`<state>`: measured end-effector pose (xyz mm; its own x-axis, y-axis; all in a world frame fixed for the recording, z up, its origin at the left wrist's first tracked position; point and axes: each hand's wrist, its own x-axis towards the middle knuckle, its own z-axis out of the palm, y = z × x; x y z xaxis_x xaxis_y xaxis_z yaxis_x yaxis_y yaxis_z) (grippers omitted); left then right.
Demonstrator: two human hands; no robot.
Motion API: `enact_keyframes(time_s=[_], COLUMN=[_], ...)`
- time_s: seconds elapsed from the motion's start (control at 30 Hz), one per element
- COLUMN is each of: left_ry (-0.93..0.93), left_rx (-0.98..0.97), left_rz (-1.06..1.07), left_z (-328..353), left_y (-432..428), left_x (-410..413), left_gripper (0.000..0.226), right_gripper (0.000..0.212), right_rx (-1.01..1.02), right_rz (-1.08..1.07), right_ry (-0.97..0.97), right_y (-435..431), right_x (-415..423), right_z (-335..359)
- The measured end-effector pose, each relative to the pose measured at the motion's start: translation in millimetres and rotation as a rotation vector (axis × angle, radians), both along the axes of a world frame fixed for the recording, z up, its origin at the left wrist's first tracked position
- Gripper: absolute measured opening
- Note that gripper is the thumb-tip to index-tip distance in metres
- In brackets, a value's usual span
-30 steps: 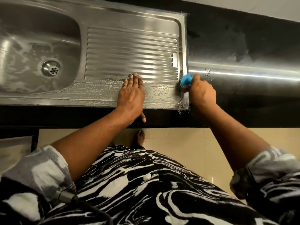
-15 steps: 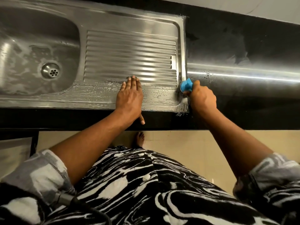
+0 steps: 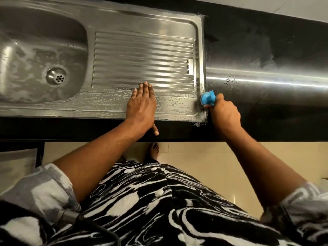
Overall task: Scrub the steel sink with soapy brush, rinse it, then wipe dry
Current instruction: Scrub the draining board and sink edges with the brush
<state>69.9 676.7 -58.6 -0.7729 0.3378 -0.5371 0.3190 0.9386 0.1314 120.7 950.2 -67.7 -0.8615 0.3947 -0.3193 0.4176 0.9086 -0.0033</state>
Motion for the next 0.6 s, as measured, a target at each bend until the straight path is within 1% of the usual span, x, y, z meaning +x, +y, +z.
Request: enact_keyframes(time_s=[0.13, 0.23, 0.33, 0.47, 0.53, 0.6], left_ry=[-0.012, -0.006, 0.019, 0.069, 0.056, 0.033], left_rx=[0.017, 0.018, 0.004, -0.019, -0.023, -0.024], left_rz=[0.010, 0.023, 0.017, 0.004, -0.009, -0.007], left_z=[0.3, 2.6, 1.1, 1.9, 4.0, 5.7], left_y=[-1.2, -0.7, 2.5, 5.2, 5.8, 6.5], left_x=[0.4, 2.0, 4.0, 7.2, 7.1, 5.9], left_gripper=[0.199, 0.196, 0.194, 0.182, 0.184, 0.189], right_gripper=[0.033, 0.033, 0.028, 0.021, 0.022, 0.024], right_rx=[-0.086, -0.064, -0.015, 0.013, -0.011, -0.004], right_rz=[-0.068, -0.063, 0.009, 0.102, 0.088, 0.080], right_ry=[-0.046, -0.046, 0.005, 0.120, 0.132, 0.119], right_y=[-12.1, -11.6, -3.4, 0.3, -1.1, -1.5], right_x=[66.2, 77.0, 35.1, -49.9, -79.9, -86.1], right_z=[6.2, 8.0, 2.9, -4.8, -2.4, 2.6])
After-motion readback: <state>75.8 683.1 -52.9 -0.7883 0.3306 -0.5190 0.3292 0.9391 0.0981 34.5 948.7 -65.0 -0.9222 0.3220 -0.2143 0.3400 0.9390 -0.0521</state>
